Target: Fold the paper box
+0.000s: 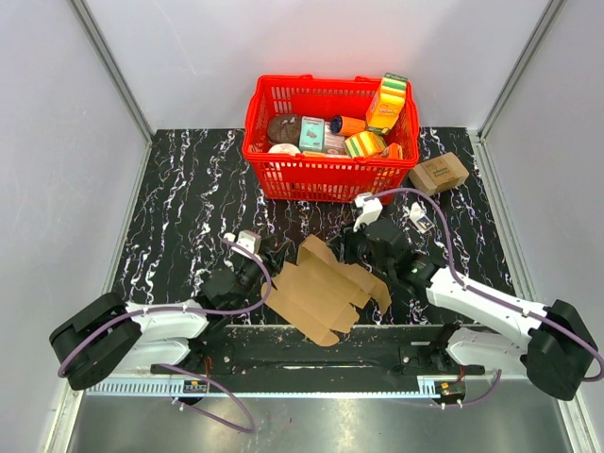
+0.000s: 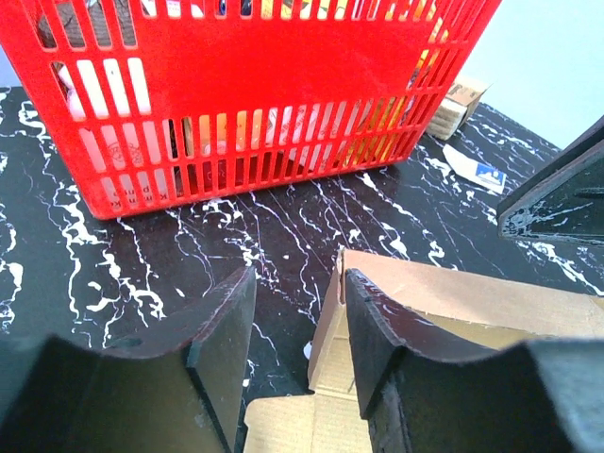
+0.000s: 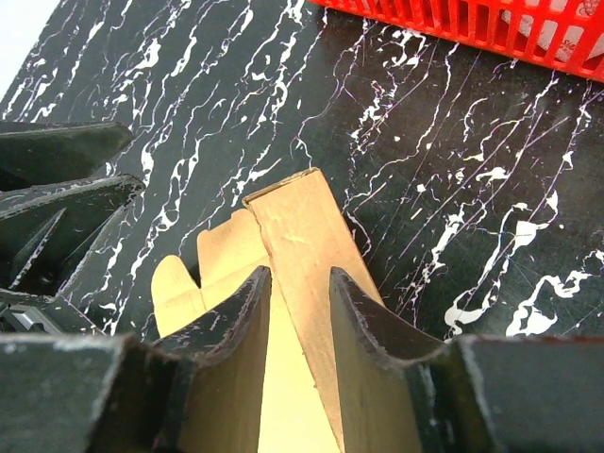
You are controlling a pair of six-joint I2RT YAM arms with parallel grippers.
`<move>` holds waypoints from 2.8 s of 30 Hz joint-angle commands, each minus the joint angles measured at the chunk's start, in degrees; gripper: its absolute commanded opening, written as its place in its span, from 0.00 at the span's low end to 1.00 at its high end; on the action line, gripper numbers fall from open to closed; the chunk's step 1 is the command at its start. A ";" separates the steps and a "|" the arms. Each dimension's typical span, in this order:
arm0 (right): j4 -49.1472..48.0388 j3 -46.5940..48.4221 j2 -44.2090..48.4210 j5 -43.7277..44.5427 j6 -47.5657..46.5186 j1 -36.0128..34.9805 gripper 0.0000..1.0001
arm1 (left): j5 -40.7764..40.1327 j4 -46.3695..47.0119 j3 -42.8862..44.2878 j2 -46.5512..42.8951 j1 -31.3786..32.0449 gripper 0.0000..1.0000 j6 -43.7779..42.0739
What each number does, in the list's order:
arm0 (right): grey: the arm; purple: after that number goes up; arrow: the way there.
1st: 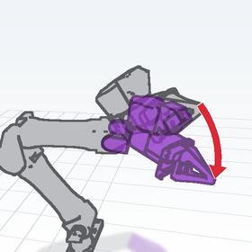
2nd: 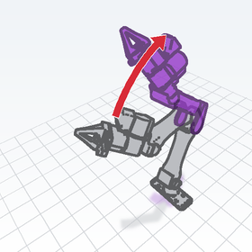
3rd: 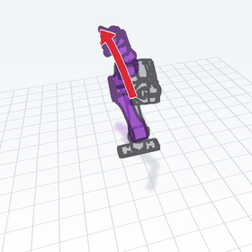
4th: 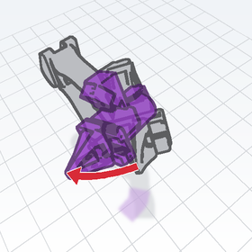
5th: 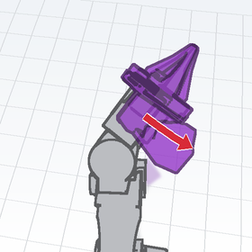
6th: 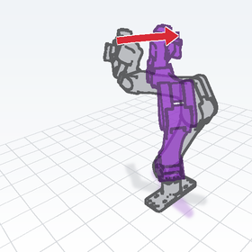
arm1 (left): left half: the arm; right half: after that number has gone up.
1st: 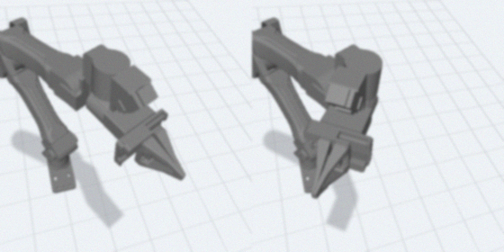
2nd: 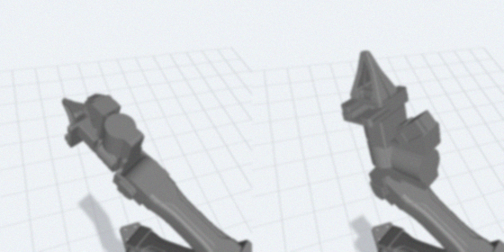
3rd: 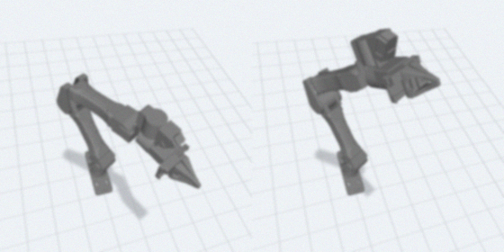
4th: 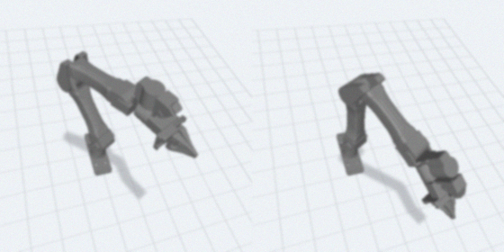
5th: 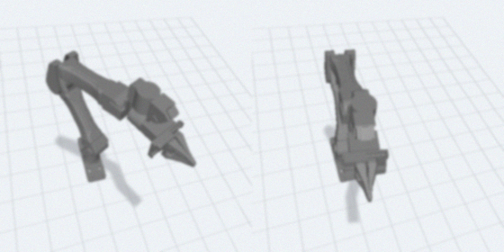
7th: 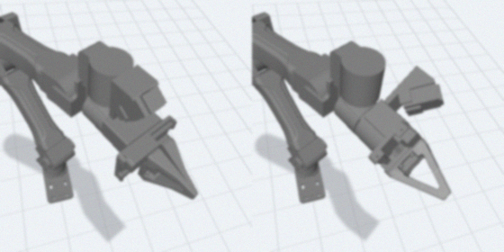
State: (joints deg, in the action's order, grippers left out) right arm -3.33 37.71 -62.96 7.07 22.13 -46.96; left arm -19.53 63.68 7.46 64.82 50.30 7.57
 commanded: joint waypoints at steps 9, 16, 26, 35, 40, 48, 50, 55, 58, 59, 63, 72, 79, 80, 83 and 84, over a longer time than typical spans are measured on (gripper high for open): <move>-6.76 6.93 -12.97 -4.52 -4.46 1.52 0.32 | -0.77 1.97 1.33 2.77 0.15 0.34 0.78; -11.43 7.37 -17.37 -5.14 -5.08 1.87 0.31 | -1.48 3.03 0.01 3.12 0.15 0.32 0.86; -15.30 7.73 -20.19 -6.36 -5.96 1.96 0.26 | -1.74 3.82 -0.34 3.56 0.15 0.29 0.78; -15.56 7.81 -22.47 -10.23 -6.75 1.96 0.25 | -1.57 5.40 -0.87 5.06 0.23 0.26 0.95; -14.95 7.46 -23.00 -11.29 -7.01 1.96 0.25 | -1.92 5.84 -1.22 5.23 0.23 0.25 0.86; -13.54 6.85 -23.61 -12.87 -7.37 1.96 0.24 | -1.92 6.28 -1.14 5.58 0.15 0.24 0.95; -13.11 6.85 -23.79 -13.13 -7.54 1.96 0.24 | -2.00 6.37 -1.14 5.41 0.15 0.24 0.95; -12.23 6.85 -23.97 -13.40 -7.98 1.96 0.23 | -1.92 6.37 -1.22 5.58 0.23 0.24 0.95; -11.96 6.76 -23.97 -13.48 -8.15 1.96 0.23 | -1.92 6.46 -1.14 5.85 0.15 0.24 0.86; -11.96 6.76 -24.05 -13.40 -8.16 2.05 0.22 | -1.92 6.46 -1.05 5.93 0.15 0.23 1.04; -11.70 6.67 -23.97 -13.49 -8.24 1.96 0.23 | -1.56 6.72 -0.70 6.99 0.15 0.22 1.21; -11.26 7.20 -20.98 -12.61 -8.42 1.96 0.26 | -1.39 8.13 -1.66 8.31 0.15 0.20 2.45; -9.76 8.96 -18.43 -10.50 -8.33 2.05 0.30 | -1.12 8.13 -1.93 7.78 0.15 0.20 2.71; -9.76 8.87 -17.91 -9.80 -8.24 2.05 0.31 | -1.13 7.78 -1.84 7.35 0.15 0.20 2.71; -9.15 8.69 -15.80 -7.52 -7.72 2.05 0.32 | -0.95 6.02 -1.75 5.33 0.23 0.21 2.62; -8.63 8.69 -14.83 -7.34 -7.54 2.05 0.33 | -0.95 4.89 -1.58 4.28 0.23 0.21 2.62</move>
State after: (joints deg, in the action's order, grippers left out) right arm -13.04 44.25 -82.46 -3.68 14.41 -45.30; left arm -20.21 67.16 5.98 72.40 50.30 9.41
